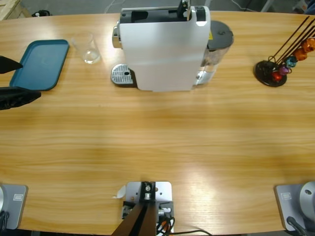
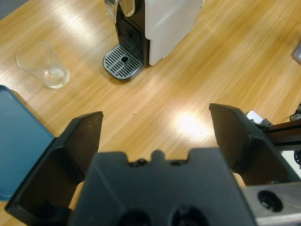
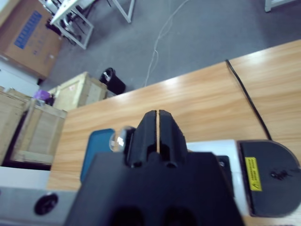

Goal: Pour coffee

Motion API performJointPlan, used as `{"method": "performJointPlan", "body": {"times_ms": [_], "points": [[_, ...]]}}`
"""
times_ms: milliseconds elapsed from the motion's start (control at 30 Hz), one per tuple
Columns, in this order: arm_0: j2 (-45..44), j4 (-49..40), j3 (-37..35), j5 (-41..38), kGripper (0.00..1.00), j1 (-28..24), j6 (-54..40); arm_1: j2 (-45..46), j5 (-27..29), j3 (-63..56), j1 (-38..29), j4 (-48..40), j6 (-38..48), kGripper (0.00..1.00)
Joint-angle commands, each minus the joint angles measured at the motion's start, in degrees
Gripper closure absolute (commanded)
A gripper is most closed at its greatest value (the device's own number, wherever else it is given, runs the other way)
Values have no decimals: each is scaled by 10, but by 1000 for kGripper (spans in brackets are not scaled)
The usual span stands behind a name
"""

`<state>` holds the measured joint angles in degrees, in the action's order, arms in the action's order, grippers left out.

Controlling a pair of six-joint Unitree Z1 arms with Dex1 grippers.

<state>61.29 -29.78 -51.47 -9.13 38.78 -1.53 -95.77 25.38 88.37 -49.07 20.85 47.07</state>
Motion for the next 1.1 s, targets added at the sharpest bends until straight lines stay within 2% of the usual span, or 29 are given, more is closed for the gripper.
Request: {"method": "performJointPlan", "body": {"times_ms": [33, 133, 567, 767, 1100], "points": [[12, 2, 17, -17, 13, 19, -4, -79, -5, 28, -60, -10, 63, 1000], [-1, 1, 17, -18, 14, 21, -3, -114, -4, 32, -84, -9, 86, 1000], [-15, -3, 21, -19, 13, 24, -1, -216, -25, 32, -107, -29, 115, 1000], [-8, 2, 21, -19, 13, 24, 1, -254, -32, -14, -111, -26, 117, 1000], [-6, 3, 20, -19, 14, 24, 4, -308, -78, 6, -110, 120, 157, 1000]]}}
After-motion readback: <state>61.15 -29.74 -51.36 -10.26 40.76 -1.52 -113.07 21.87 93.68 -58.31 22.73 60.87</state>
